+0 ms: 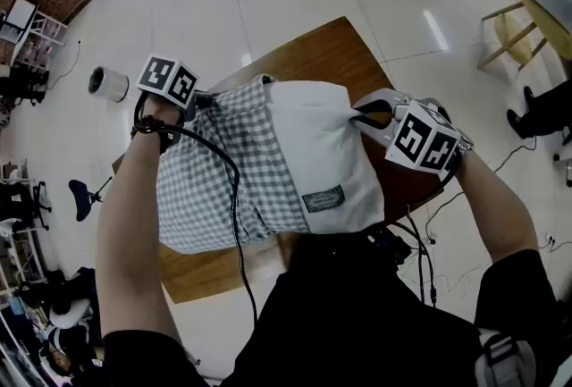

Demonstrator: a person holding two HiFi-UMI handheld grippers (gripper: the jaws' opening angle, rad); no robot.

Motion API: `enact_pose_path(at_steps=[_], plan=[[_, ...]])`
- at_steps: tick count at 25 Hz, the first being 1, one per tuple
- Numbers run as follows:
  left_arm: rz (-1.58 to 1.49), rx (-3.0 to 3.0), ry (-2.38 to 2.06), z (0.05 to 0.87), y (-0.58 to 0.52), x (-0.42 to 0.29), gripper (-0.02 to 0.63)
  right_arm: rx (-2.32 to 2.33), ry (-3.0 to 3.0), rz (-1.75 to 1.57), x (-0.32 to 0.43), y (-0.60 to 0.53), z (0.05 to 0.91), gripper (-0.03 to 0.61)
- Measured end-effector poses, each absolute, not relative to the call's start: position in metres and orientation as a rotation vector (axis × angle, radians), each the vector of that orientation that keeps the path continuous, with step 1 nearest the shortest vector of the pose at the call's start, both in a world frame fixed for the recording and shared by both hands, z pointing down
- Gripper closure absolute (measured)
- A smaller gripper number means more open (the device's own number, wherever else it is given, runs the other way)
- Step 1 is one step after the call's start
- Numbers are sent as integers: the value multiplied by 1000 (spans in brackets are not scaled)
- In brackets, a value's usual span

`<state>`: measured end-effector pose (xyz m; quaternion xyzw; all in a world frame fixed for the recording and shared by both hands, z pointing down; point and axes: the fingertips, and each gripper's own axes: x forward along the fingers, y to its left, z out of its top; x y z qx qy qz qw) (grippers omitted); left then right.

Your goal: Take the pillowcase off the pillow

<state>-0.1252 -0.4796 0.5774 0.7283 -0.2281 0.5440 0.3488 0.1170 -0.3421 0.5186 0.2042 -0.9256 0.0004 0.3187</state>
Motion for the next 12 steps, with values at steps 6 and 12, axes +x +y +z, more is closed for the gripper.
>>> enact_pose_path(at_steps=[6, 12], plan=[[1413, 1863, -667, 571, -470, -163, 607, 612, -2376, 19, 134, -343, 518, 554], [1376, 1857, -724, 566, -460, -190, 607, 684, -2314, 78, 151, -349, 529, 555]])
